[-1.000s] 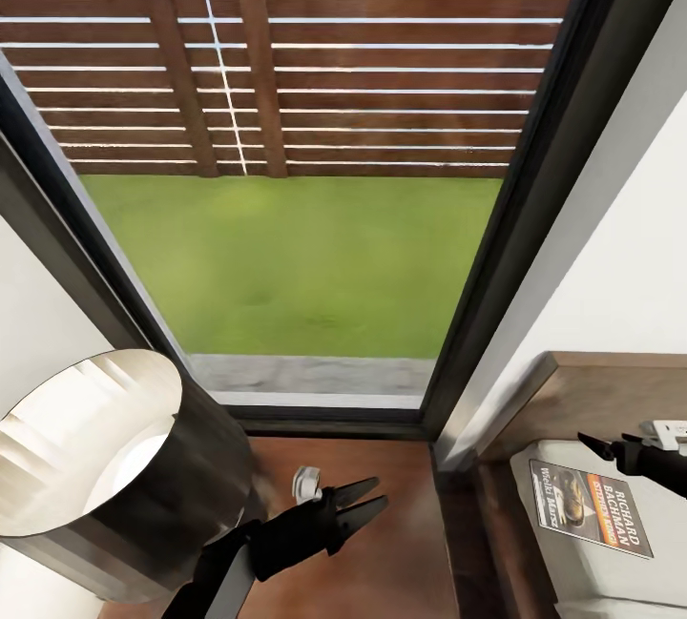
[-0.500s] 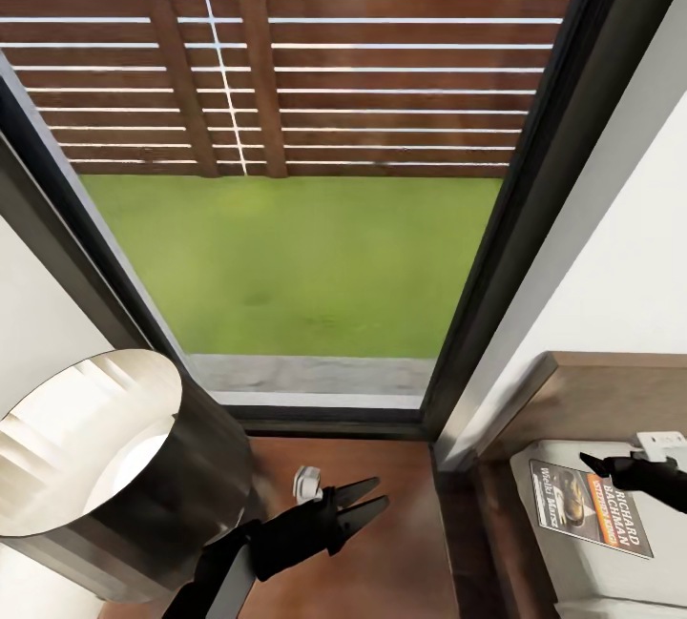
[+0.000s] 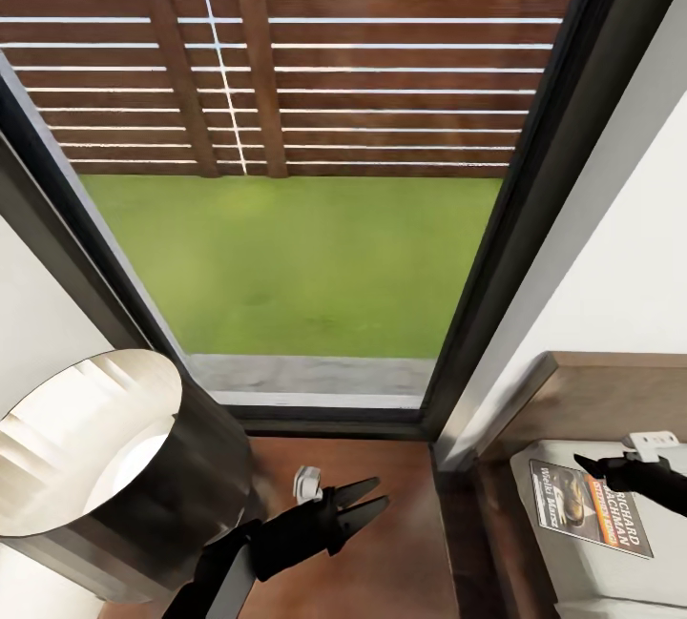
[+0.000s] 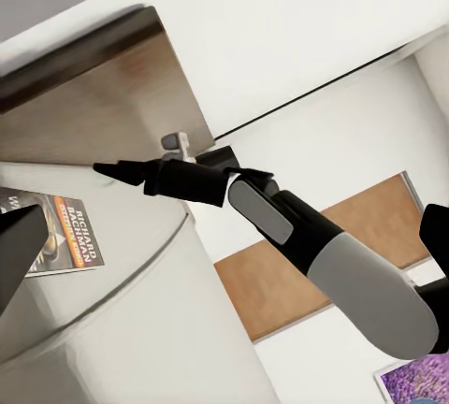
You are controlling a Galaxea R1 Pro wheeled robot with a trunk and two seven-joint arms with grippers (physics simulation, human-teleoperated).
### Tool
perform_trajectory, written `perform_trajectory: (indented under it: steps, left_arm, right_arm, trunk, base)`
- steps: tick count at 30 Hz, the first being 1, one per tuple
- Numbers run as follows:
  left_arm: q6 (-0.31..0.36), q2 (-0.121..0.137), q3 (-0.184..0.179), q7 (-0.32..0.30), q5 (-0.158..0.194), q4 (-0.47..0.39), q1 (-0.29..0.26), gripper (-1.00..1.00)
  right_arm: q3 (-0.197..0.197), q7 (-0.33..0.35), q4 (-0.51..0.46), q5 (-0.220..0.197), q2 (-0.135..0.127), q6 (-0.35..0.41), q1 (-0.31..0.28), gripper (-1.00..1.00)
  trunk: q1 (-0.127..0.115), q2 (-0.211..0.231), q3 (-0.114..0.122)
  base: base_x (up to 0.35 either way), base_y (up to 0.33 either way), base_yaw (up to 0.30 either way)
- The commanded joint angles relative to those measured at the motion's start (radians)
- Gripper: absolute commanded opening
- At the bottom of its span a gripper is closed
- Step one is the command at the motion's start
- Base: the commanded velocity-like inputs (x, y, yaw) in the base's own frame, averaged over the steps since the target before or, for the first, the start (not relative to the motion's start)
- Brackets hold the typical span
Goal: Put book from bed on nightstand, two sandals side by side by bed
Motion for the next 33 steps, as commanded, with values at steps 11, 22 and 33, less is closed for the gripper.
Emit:
perform_trajectory:
  steps: [11, 22, 33]
  left_arm:
    - [0.01, 0.0, -0.001, -0.001, 0.007, 0.0, 0.0, 1.0]
    - [0.01, 0.0, -0.001, -0.001, 0.007, 0.0, 0.0, 1.0]
    - [0.01, 0.0, -0.001, -0.001, 0.007, 0.0, 0.0, 1.0]
  right_arm:
    - [0.068, 0.01, -0.006, 0.009, 0.007, 0.003, -0.001, 1.0]
    - [0.101, 0.008, -0.007, 0.009, 0.008, 0.004, -0.001, 1.0]
    - [0.102, 0.007, -0.008, 0.009, 0.008, 0.003, -0.001, 1.0]
  trunk:
    - [0.0, 0.0, -0.001]
    - [0.0, 0.0, -0.001]
    - [0.0, 0.0, -0.001]
  base:
    - [0.0, 0.0, 0.0]
    - [0.0, 0.0, 0.0]
    - [0.056, 0.0, 0.0]
